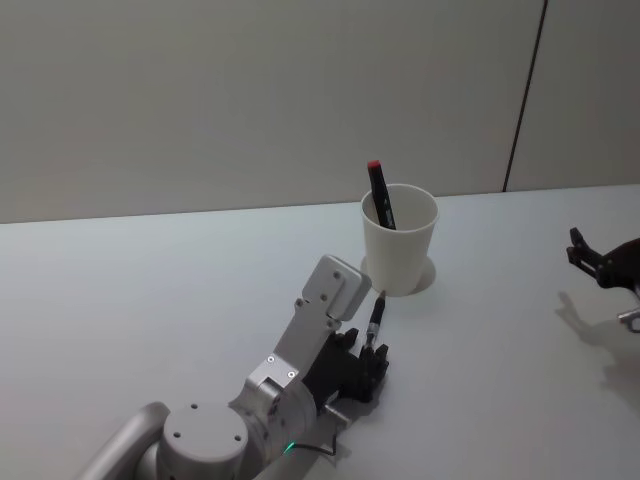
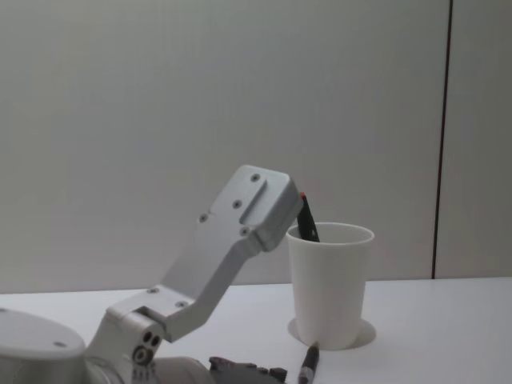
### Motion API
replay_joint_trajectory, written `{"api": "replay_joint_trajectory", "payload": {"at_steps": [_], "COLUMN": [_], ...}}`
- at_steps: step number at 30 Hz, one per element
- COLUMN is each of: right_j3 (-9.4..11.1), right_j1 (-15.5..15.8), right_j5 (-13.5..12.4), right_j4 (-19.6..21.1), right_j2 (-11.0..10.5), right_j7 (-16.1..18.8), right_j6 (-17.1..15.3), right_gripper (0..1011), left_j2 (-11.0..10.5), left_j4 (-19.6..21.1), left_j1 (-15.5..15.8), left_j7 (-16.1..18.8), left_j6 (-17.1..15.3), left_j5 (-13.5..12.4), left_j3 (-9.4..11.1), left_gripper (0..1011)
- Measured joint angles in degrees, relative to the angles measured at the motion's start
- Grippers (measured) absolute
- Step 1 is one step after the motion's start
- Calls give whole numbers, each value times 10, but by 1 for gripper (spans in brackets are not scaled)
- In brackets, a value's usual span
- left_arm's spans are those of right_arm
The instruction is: Place the pen into the pen holder.
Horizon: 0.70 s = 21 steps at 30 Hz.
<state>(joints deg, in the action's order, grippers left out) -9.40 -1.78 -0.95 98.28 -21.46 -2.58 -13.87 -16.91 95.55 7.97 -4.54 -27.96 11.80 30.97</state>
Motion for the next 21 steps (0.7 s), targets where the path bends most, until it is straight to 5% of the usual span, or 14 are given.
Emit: {"api": "replay_joint_trajectory", "payload": {"at_steps": [21], "right_j3": [0], "right_j1": [0], "right_j5": [0], "right_j4": [0], "right_j2": [0], "right_j7": [0], "right_j6": [0], "right_gripper": [1002], "left_j2": [0], "left_j4": [0], "left_j1": [0], "left_j7": [0], "left_j6": [0], "left_j5": [0], "left_j3": [0], "left_gripper": [284]}}
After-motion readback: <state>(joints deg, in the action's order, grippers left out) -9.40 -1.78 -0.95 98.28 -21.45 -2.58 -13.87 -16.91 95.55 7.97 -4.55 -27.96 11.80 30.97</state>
